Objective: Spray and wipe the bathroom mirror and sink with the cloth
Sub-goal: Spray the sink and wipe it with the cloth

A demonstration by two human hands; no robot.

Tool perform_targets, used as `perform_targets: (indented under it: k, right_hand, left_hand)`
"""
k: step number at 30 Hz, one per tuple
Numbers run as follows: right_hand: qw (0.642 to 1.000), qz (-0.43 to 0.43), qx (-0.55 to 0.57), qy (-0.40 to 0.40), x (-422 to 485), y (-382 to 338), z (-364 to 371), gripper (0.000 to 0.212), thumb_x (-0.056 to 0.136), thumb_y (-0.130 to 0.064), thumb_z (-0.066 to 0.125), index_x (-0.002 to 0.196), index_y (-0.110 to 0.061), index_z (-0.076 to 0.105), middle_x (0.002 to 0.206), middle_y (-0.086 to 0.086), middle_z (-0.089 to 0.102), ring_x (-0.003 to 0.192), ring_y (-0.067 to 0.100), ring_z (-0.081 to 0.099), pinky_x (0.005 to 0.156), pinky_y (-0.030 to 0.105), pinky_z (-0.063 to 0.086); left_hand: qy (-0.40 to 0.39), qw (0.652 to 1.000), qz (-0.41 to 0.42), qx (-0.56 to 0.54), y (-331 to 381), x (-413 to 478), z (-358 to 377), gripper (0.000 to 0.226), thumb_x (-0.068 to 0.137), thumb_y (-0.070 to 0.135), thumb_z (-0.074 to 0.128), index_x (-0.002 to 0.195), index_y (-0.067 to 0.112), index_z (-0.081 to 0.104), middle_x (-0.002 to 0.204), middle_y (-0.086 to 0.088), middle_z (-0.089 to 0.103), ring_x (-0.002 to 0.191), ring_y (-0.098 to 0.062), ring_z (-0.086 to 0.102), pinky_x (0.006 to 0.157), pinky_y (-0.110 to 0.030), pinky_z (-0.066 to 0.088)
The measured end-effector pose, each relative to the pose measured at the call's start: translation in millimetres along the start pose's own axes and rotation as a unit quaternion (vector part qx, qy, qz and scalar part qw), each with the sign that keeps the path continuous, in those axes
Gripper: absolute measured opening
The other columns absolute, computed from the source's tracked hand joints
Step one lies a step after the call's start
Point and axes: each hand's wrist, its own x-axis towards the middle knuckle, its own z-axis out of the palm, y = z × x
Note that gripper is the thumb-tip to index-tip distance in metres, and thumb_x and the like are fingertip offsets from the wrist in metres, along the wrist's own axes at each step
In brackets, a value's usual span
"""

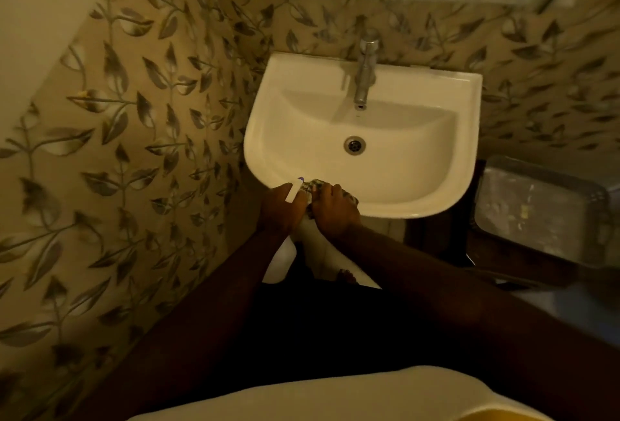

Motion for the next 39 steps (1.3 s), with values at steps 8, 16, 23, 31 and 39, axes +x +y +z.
perform_targets:
  k: [8, 16, 23, 31, 39]
  right_hand:
    - [0.993, 0.006, -0.115, 0.003, -25.1, 54.7, -0.8, 0.047, 0.107, -0.029, 0.034, 0.146, -0.003, 0.039, 0.135, 0.019, 0.050, 0.121, 0.033, 0.050, 0.082, 0.038, 0.051]
    - [0.989, 0.090, -0.114, 0.032, -61.8, 108.5, -14.1, 0.056, 0.098, -0.026, 0.049, 0.150, -0.009, 0.039, 0.139, 0.020, 0.046, 0.128, 0.037, 0.044, 0.094, 0.048, 0.052]
    - [0.974, 0.208, -0.037, 0.078, -66.1, 135.1, -30.0, 0.055, 0.096, -0.025, 0.054, 0.149, -0.015, 0.043, 0.144, 0.015, 0.043, 0.132, 0.037, 0.039, 0.098, 0.052, 0.052]
    - [0.946, 0.298, 0.004, 0.128, -42.2, 164.0, -45.3, 0.045, 0.097, -0.020, 0.059, 0.141, -0.012, 0.053, 0.139, 0.017, 0.048, 0.125, 0.037, 0.046, 0.095, 0.049, 0.055]
    - [0.930, 0.333, -0.002, 0.155, -5.5, 193.4, -61.8, 0.045, 0.095, -0.018, 0.062, 0.139, -0.009, 0.054, 0.133, 0.021, 0.051, 0.116, 0.040, 0.052, 0.088, 0.046, 0.053]
  left_hand:
    - [-0.064, 0.995, 0.056, 0.041, 29.2, 3.2, 49.2, 0.037, 0.083, 0.032, 0.046, 0.076, 0.002, 0.066, 0.072, -0.015, 0.068, 0.070, -0.030, 0.061, 0.067, -0.040, 0.049]
    - [-0.125, 0.990, 0.068, 0.017, 61.7, 8.6, 90.5, 0.023, 0.091, 0.014, 0.058, 0.070, 0.006, 0.060, 0.068, -0.009, 0.065, 0.062, -0.027, 0.060, 0.061, -0.032, 0.047]
    - [-0.182, 0.982, 0.041, -0.019, 94.8, 14.4, 103.7, 0.025, 0.088, 0.023, 0.054, 0.071, 0.005, 0.060, 0.062, -0.007, 0.063, 0.054, -0.028, 0.060, 0.055, -0.036, 0.054]
    - [-0.194, 0.979, 0.036, -0.048, 131.3, 32.2, 106.1, 0.026, 0.084, 0.026, 0.054, 0.059, 0.023, 0.054, 0.054, 0.003, 0.055, 0.040, -0.016, 0.056, 0.034, -0.017, 0.040]
    - [-0.190, 0.979, 0.072, -0.030, 160.3, 64.5, 107.1, 0.024, 0.082, 0.027, 0.055, 0.067, 0.008, 0.059, 0.047, 0.007, 0.053, 0.033, -0.015, 0.056, 0.033, -0.018, 0.041]
